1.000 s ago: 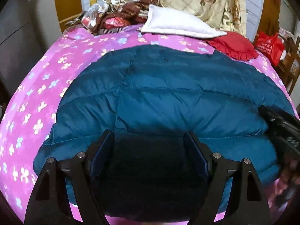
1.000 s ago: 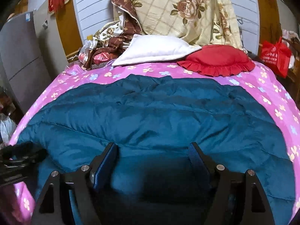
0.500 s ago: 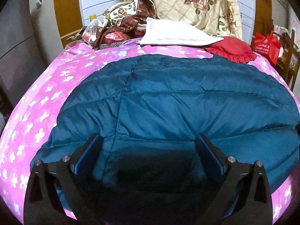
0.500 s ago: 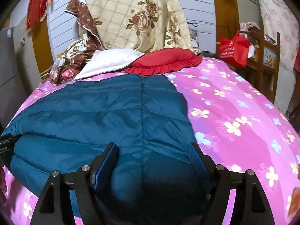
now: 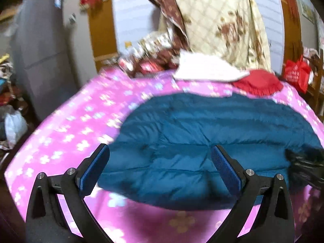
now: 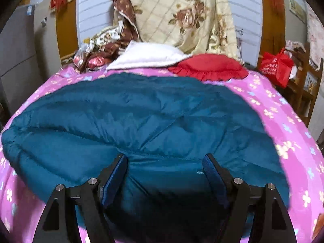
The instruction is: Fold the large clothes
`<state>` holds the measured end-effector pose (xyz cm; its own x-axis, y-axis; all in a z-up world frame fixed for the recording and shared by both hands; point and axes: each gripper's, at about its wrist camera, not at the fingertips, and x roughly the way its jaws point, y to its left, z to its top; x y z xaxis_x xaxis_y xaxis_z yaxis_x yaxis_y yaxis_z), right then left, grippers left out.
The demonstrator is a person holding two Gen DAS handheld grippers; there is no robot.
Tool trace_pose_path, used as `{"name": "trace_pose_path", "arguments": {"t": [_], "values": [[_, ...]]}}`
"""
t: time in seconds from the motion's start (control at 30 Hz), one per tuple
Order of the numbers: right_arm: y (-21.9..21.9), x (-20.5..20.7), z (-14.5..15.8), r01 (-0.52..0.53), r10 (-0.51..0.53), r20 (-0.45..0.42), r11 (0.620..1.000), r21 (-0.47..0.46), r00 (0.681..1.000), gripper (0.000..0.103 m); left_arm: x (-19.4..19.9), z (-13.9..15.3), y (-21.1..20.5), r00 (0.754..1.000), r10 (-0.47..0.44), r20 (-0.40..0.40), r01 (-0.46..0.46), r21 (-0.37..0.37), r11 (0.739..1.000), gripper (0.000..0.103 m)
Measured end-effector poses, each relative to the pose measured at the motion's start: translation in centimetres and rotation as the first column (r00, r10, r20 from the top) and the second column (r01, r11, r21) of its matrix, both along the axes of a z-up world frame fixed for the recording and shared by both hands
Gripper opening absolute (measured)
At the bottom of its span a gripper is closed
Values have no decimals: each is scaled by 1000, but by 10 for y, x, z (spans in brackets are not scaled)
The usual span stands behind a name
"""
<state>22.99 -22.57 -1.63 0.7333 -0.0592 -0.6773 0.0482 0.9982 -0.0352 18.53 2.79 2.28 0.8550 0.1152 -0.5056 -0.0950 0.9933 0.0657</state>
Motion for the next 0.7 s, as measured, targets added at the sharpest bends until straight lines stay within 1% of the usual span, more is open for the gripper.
{"name": "trace_pose_path", "arguments": {"t": [0.03,0.1,0.17,0.23,0.3,0.4,0.43,0.53,0.6,0.7], "values": [[-2,2,1,1,-1,-11,1000,3,1000,79,-10,7,3,999,12,31,-12,1,1000,101],[-3,-1,9,9,-9,-33,1000,10,999,79,-26,16,8,997,9,77,-9,-2,1000,101],[-2,-17,19,8,-8,-7,1000,20,1000,79,-41,24,13,994,4,111,-3,-6,1000,101],[3,-39,31,-1,1,27,1000,10,1000,79,-58,30,19,990,8,141,-5,-21,1000,101],[9,-62,40,-14,14,51,1000,2,999,79,-69,34,23,990,6,142,0,-36,999,101],[18,-95,49,-20,19,66,1000,16,998,79,-81,39,22,994,-50,92,56,-68,996,101],[21,-107,51,-23,21,66,999,28,998,79,-86,41,21,995,-51,90,57,-70,996,101],[26,-132,54,-19,15,65,998,60,998,79,-106,51,18,993,-15,120,23,-67,997,101],[30,-149,55,-14,8,63,997,81,998,79,-120,58,19,990,-3,138,16,-90,996,101],[34,-169,56,1,-6,45,994,108,999,79,-133,66,18,993,-12,121,27,-122,992,101]]}}
